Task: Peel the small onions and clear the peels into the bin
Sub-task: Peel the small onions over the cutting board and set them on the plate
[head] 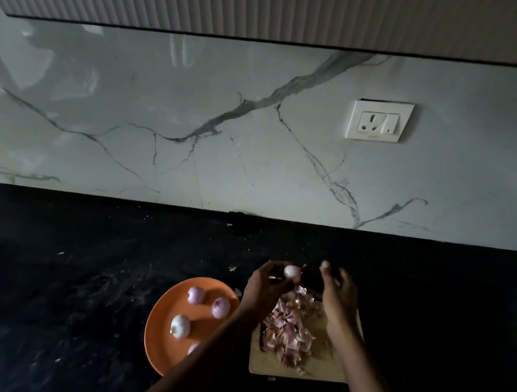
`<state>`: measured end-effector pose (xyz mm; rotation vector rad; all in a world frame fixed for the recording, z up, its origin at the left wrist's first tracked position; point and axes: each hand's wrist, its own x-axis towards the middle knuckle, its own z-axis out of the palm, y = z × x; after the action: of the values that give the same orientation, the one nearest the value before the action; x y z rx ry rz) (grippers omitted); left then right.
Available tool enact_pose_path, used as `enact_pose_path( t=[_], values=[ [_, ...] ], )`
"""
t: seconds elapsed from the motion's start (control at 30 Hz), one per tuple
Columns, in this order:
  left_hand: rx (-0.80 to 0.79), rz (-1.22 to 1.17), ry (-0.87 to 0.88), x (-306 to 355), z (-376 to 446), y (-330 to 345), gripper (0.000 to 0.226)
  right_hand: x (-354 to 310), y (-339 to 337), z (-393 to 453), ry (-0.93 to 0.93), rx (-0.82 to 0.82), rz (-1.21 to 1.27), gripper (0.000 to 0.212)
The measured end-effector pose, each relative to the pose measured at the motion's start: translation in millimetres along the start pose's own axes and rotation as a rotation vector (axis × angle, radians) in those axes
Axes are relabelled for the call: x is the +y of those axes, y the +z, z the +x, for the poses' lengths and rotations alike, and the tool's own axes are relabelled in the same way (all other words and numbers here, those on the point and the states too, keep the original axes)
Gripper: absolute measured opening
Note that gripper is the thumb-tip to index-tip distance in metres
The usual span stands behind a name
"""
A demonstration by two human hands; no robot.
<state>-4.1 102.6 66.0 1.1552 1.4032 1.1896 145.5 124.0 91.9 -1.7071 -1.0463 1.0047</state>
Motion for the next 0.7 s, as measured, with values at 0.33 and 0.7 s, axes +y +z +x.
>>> enact_pose_path(
  t=[0.33, 0.7],
  values=[
    [-0.029, 0.140, -0.018, 1.0, -2.5, -2.2, 0.037, 2.1, -10.0, -0.3, -0.003, -0.404, 0.087, 0.017],
    [-0.227, 0.575, -0.036, -17.7, -5.5, -11.3, 0.019, 4.9, -21.6, 9.6, 0.192, -0.431, 0.473, 0.020]
  ],
)
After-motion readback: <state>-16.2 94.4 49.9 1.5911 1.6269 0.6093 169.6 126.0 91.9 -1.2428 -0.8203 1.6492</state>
